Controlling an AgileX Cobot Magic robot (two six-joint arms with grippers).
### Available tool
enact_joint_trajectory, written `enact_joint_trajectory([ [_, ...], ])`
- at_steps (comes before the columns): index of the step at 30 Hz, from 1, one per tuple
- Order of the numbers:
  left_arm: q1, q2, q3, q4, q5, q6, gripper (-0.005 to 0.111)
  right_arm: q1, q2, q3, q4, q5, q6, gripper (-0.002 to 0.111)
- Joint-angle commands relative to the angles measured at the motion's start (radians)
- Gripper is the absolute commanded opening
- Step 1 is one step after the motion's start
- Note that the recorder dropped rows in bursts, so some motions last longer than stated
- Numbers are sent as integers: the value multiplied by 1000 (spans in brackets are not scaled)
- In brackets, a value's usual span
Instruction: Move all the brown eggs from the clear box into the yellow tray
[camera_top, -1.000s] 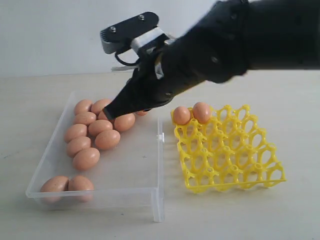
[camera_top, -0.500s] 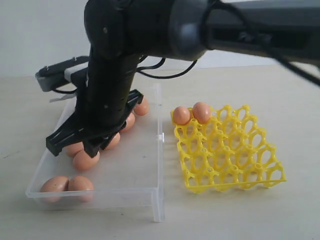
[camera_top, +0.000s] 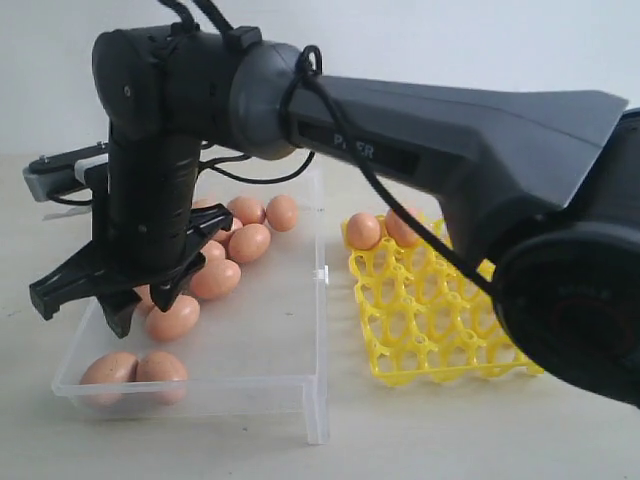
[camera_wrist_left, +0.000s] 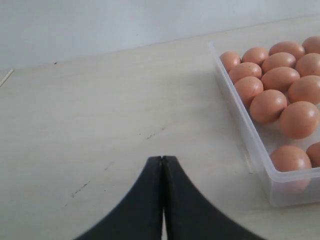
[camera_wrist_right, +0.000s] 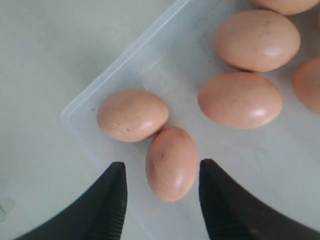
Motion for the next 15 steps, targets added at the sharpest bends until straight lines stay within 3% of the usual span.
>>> enact_joint_trajectory([
  [1,-5,-6,-4,-1,-6,-5,0,19,48,-17,-39,4,5,46],
  [15,-5,-6,-4,-1,-6,-5,0,27,95,-17,-76,4,50,46],
])
